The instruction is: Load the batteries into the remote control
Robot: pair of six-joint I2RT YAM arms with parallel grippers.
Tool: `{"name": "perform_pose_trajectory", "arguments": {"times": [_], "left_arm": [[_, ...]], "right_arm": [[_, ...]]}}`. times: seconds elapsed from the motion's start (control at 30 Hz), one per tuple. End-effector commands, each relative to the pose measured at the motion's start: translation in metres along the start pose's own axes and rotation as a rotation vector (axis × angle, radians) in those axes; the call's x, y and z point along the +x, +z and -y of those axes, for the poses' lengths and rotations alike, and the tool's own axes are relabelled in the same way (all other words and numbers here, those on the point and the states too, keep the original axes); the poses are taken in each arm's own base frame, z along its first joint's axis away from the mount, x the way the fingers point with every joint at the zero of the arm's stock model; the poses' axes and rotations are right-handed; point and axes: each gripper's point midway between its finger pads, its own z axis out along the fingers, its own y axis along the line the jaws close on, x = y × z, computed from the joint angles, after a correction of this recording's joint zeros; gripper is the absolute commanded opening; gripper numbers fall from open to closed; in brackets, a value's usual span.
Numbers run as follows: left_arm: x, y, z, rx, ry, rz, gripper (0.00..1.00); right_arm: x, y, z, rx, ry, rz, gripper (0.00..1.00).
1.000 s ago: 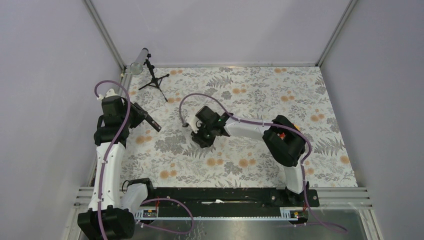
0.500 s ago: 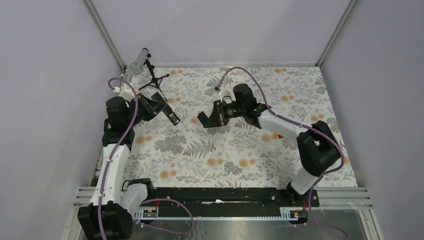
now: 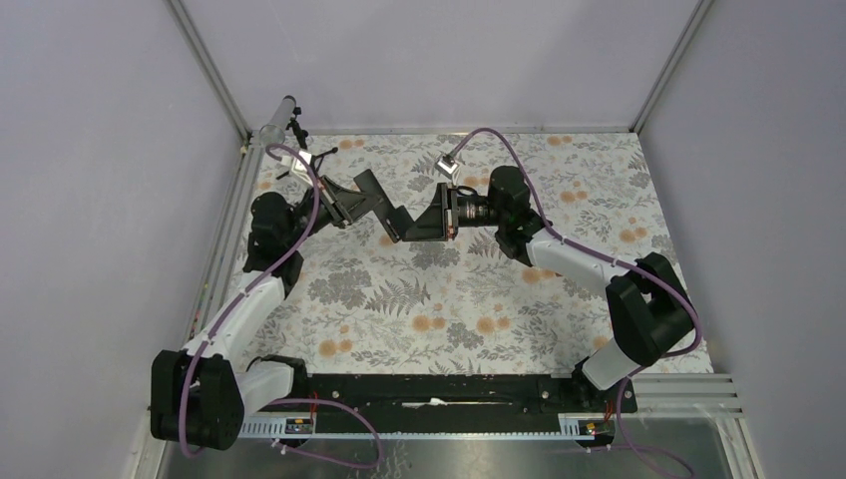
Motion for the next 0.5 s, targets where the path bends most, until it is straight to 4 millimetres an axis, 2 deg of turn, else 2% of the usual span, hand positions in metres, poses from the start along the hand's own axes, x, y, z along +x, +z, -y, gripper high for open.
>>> {"name": "perform_pose_trajectory", "arguments": {"times": [0.0, 0.47], "left_arm": [[-0.0245, 0.0058, 0.0444, 0.149, 0.085, 0.053, 0.0], [-0.0242, 0.0045, 0.0442, 0.11, -0.011, 0.041, 0.0]], "right_arm": [[-0.0009, -0.003, -0.0221, -0.03, 0.012, -0.001, 0.06], [0.0011, -0.0028, -0.0195, -0.045, 0.073, 0.007, 0.07]]}}
